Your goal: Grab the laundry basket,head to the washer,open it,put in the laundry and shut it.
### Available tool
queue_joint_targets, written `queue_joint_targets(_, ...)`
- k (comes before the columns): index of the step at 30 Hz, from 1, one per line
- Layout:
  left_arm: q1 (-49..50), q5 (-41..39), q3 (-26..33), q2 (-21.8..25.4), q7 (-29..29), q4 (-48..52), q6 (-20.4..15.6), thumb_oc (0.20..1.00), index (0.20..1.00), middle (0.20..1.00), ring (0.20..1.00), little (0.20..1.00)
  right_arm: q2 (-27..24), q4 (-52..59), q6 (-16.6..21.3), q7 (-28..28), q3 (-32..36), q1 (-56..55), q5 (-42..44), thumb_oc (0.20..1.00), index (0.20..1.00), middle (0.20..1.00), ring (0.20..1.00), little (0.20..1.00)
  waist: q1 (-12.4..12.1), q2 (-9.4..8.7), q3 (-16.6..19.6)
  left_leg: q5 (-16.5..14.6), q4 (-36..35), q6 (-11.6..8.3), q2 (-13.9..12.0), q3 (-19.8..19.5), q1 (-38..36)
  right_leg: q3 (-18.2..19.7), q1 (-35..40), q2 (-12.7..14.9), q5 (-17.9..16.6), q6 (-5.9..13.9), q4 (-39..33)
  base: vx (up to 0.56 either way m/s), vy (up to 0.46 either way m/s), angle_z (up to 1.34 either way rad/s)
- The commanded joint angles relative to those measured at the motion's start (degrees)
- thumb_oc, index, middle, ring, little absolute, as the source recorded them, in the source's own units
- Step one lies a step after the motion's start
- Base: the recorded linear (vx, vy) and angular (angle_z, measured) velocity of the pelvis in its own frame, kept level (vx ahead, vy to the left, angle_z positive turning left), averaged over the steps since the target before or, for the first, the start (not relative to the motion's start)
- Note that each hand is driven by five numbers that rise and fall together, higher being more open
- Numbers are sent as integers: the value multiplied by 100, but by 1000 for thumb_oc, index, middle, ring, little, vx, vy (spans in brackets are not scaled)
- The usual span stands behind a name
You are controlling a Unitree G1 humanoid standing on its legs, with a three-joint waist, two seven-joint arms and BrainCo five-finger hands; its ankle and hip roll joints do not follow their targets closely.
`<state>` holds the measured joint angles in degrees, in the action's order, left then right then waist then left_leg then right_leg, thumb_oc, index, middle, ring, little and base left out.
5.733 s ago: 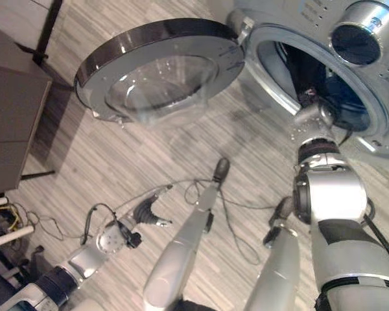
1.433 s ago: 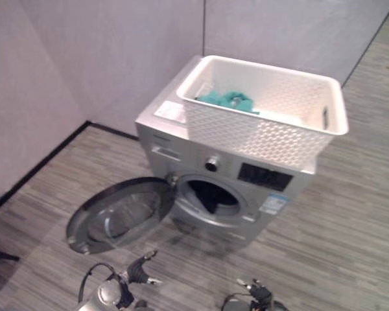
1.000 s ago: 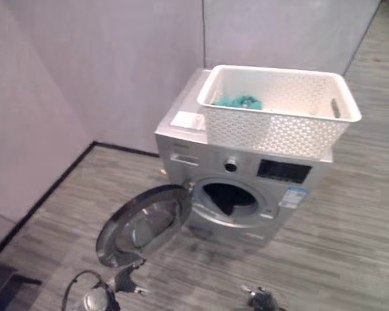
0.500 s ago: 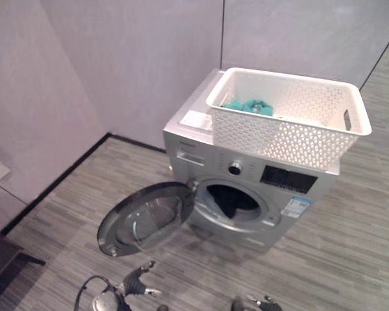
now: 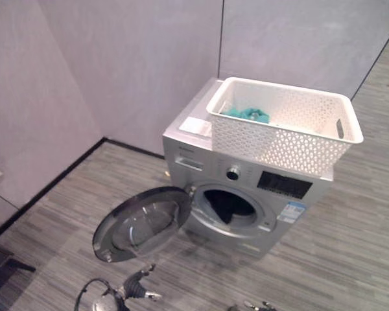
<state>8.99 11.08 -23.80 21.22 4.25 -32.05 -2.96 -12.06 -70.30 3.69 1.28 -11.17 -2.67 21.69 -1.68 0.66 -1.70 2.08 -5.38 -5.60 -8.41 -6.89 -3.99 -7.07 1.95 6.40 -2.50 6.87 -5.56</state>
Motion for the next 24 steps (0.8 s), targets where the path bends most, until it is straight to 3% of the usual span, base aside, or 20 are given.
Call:
queue_joint_targets(1,-220,-229,3,200,-43,200,-130,1000,1000,1000,1000,1000,276,-158,38,-94,99,160,108,1000,1000,1000,1000,1000,20,-260,-78,-440,38,437,568,297,39,241,94,55,249,70,142,0,0,0)
queue_joint_targets(14,-116,-357,195,261,-72,295,-103,1000,1000,1000,1000,1000,-128,-100,171,-443,1335,-43,1018,1000,1000,1000,1000,1000,195,-259,-73,-557,38,544,634,536,-30,466,-42,142,176,191,217,5,42,-9)
queue_joint_targets(24,-186,-387,144,304,-16,335,-100,1000,1000,1000,1000,1000,-161,-168,106,-425,1410,-37,1051,1000,1000,1000,1000,1000,176,-326,-101,-634,72,660,722,603,-64,578,-112,218,182,260,377,6,56,-8)
